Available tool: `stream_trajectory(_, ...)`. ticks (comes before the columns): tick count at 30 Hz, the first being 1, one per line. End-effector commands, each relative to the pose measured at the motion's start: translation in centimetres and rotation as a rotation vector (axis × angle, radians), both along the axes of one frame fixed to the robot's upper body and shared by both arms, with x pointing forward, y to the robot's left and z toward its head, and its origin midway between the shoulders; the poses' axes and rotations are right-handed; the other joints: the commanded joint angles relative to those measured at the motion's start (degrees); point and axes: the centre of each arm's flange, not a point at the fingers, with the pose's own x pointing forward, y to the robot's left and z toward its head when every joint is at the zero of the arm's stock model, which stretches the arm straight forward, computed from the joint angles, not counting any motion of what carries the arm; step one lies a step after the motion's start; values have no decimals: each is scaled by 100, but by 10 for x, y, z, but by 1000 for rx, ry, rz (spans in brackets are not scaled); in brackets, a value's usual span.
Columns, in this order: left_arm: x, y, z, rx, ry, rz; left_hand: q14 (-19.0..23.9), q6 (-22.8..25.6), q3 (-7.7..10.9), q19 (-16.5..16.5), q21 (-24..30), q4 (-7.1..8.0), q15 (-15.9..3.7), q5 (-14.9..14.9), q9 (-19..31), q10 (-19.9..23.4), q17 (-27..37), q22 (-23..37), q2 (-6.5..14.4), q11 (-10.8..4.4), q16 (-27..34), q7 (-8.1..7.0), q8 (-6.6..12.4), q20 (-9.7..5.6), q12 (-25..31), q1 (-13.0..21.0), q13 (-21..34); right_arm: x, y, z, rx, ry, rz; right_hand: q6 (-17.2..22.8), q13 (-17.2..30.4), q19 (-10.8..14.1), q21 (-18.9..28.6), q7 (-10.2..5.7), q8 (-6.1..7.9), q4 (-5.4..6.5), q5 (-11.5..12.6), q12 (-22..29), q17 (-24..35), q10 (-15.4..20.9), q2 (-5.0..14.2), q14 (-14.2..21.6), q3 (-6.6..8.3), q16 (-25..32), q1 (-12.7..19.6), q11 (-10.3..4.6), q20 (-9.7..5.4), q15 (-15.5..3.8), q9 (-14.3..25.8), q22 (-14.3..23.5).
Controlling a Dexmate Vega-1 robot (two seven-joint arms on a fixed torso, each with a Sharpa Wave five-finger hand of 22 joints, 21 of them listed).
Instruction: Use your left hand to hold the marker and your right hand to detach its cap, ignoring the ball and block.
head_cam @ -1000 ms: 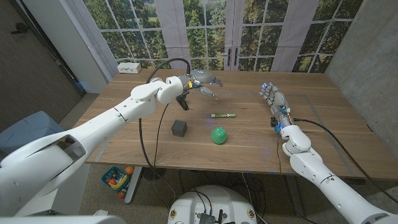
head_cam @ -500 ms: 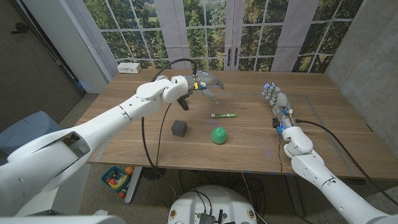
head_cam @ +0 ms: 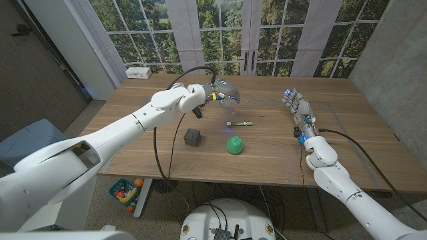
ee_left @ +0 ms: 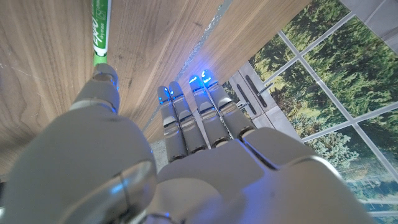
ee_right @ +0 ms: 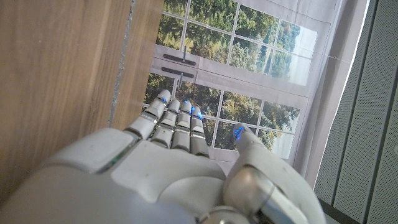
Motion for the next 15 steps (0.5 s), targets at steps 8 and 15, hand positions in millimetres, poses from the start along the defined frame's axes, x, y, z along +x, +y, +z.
stream_trajectory(8,12,-3,-23,-43,-39,35,117,464,-55,-342,-178,-94,-882,-66,22,514,164,69,144,-177,140,-140,60,9,107,186,35,1,-7,-3,3,4,-6,78,-10,54,-34,-11,41,-32,-2,22,-4,77,-13,55,9,19,-62,-16,-156,-11,6,15)
stream_trajectory(15,16,-6,-30,-47,-16,55,21,192,-94,-477,-240,-68,-860,-87,65,726,270,95,275,-214,180,-590,-79,117,167,251,144,1,-9,-4,1,5,-5,86,-15,63,-44,-6,41,-42,-2,24,-7,87,-13,63,6,22,-70,-9,-155,-11,6,16)
